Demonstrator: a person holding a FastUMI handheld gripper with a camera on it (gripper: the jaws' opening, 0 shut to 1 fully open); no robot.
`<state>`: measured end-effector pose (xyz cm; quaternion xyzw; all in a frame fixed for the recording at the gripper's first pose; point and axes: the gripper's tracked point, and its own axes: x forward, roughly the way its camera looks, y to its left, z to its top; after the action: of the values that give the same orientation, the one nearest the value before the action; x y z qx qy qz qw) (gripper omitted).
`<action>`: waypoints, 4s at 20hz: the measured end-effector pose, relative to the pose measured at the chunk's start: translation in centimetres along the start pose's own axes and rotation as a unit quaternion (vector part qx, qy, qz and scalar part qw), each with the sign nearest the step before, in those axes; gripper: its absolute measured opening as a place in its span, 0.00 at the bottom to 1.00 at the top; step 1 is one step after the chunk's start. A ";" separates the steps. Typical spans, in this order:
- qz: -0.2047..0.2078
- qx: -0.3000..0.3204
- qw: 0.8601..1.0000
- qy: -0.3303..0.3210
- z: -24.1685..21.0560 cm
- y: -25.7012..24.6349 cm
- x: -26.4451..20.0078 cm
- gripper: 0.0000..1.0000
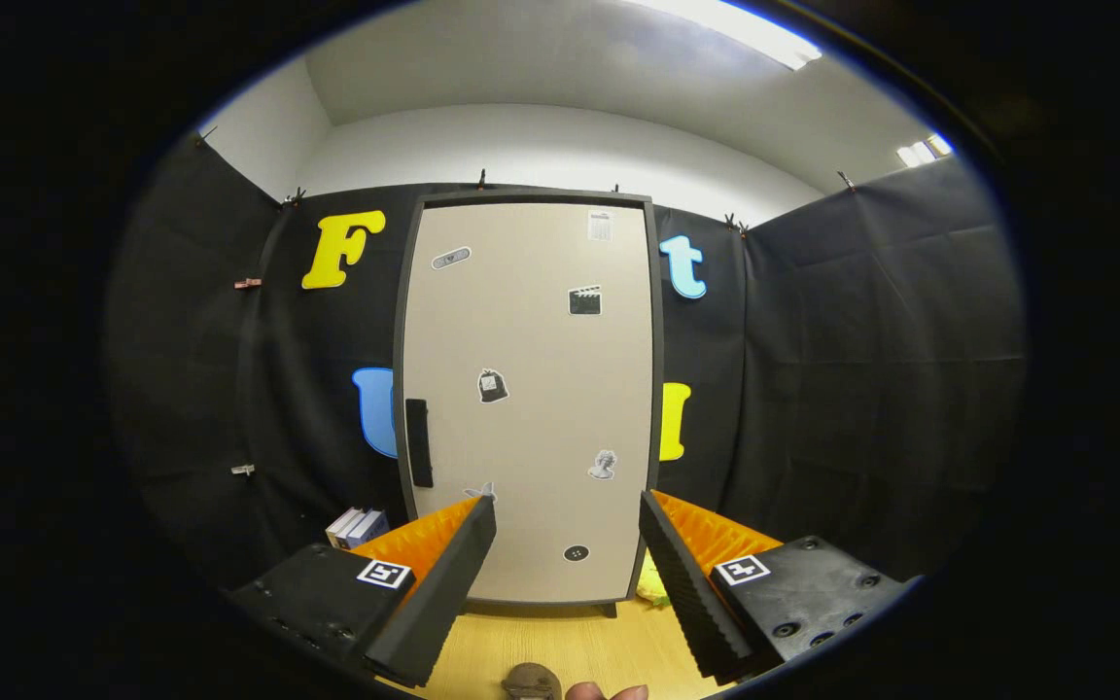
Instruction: Open the shoe cabinet door, grab the shoes and put them into the shoe cabinet, then close the shoe cabinet door.
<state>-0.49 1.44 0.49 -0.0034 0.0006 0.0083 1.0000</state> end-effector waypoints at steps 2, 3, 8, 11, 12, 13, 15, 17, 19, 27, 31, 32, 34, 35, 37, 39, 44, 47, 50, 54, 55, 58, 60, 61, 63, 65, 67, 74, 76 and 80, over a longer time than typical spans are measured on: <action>0.009 -0.005 1.000 -0.004 0.6 1.4 0.6 0.97; 0.016 -0.006 1.000 -0.008 0.9 2.3 1.0 0.97; 0.058 0.004 0.998 -0.027 2.3 8.8 4.1 0.97; 0.068 -0.005 0.997 -0.037 2.4 12.2 6.6 0.97; 0.069 -0.004 0.997 -0.037 2.2 13.2 7.6 0.97; 0.070 -0.002 0.997 -0.034 1.9 14.1 8.6 0.97; 0.070 -0.002 0.997 -0.029 1.2 15.3 10.8 0.97; 0.069 -0.006 0.997 -0.026 0.3 16.2 12.9 0.97; 0.064 -0.008 0.998 -0.015 -0.9 16.9 15.1 0.97; 0.058 -0.020 0.998 -0.003 -4.6 19.1 22.4 0.93; 0.053 -0.009 0.998 0.029 -7.2 19.8 24.8 0.69; 0.045 -0.006 0.998 0.040 -7.8 19.7 25.1 0.61; 0.025 0.002 0.999 0.027 -7.4 19.2 24.7 0.49; 0.022 0.010 0.999 0.023 -7.5 19.5 25.5 0.43; 0.029 0.020 0.999 0.030 -7.4 19.4 25.0 0.36; 0.043 0.015 0.998 0.040 -7.5 19.4 24.7 0.31; 0.077 0.017 0.996 0.046 -7.2 19.1 21.4 0.23; 0.092 0.021 0.995 0.043 -6.7 17.8 18.4 0.23; 0.119 0.022 0.992 0.044 -6.1 16.6 15.2 0.23; 0.151 0.025 0.987 0.056 -5.7 15.1 12.5 0.23; 0.157 0.027 0.985 0.060 -5.8 14.4 11.8 0.23; 0.168 0.033 0.983 0.059 -5.4 12.9 10.3 0.23; 0.169 0.036 0.983 0.059 -5.5 11.9 9.1 0.23; 0.169 0.036 0.983 0.056 -5.4 11.2 8.6 0.23; 0.165 0.040 0.984 0.051 -5.2 9.9 7.6 0.23; 0.164 0.038 0.985 0.049 -5.2 8.4 6.6 0.23; 0.162 0.037 0.985 0.052 -5.1 6.8 5.5 0.22; 0.144 0.041 0.987 0.056 -5.0 1.2 3.1 0.22; 0.138 0.048 0.987 0.061 -5.1 -0.2 2.7 0.22; 0.117 0.054 0.990 0.056 -5.0 -2.5 2.2 0.23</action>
<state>1.74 -1.10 -4.50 0.0503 0.0579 0.1247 0.9892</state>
